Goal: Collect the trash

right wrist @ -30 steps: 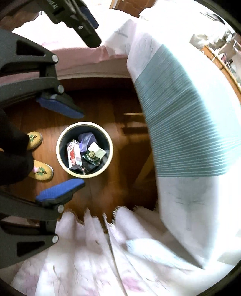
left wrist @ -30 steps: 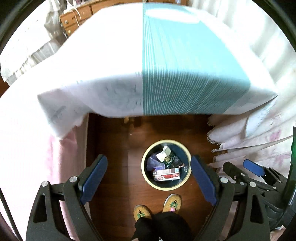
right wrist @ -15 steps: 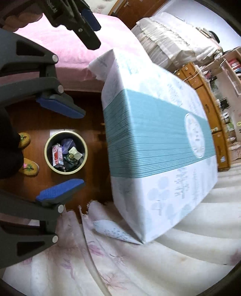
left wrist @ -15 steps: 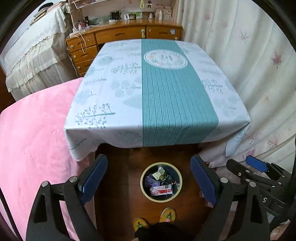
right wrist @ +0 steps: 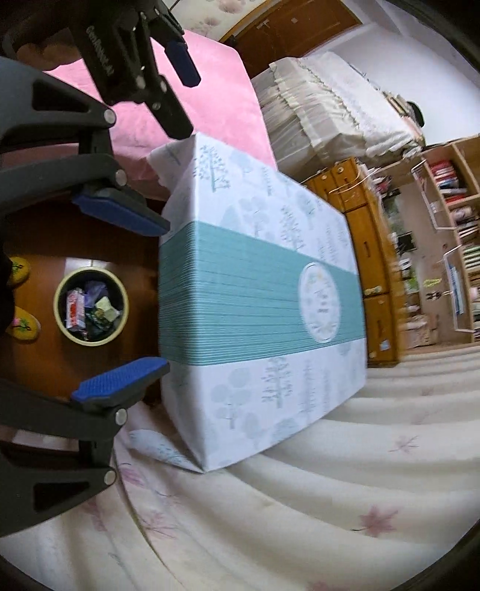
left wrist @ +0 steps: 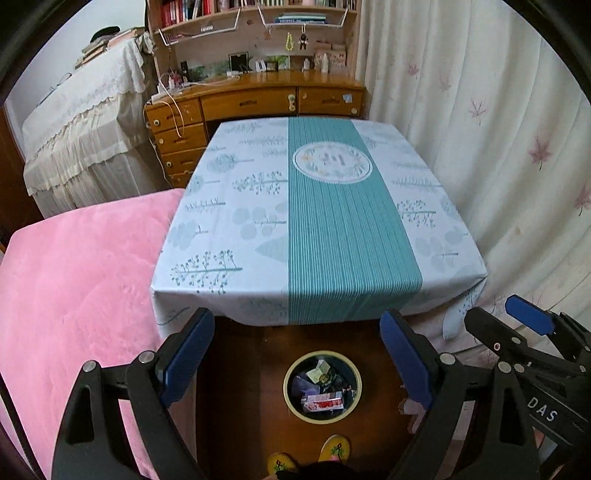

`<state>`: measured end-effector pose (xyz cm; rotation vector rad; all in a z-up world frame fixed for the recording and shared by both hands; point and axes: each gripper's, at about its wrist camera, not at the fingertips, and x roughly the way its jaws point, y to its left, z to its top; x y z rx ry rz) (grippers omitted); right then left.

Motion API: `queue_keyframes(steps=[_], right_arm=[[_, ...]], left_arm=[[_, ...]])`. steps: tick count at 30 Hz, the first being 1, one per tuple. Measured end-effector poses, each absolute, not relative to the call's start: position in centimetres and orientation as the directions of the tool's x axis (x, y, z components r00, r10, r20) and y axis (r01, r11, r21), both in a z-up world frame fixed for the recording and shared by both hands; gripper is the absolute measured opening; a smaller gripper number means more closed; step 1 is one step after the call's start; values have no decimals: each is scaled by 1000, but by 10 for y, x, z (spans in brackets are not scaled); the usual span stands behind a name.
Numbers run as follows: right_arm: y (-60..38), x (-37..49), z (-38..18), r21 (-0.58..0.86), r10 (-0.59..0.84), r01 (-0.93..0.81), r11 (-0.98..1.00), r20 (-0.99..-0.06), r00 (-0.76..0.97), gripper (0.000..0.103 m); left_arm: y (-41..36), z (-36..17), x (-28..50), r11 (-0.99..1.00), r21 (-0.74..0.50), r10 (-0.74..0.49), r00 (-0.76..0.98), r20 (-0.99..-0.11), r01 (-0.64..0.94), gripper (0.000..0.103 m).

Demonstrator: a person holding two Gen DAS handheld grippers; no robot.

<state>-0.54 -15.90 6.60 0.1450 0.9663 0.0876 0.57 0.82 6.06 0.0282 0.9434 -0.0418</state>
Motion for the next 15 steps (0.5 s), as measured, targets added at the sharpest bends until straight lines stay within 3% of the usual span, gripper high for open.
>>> queue_keyframes(steps=[15], right_arm=[[-157, -12, 87, 158, 129, -5, 987, -782, 610, 69]], left_arm=[[-3, 70, -10, 999, 18, -1, 620, -784, 26, 90]])
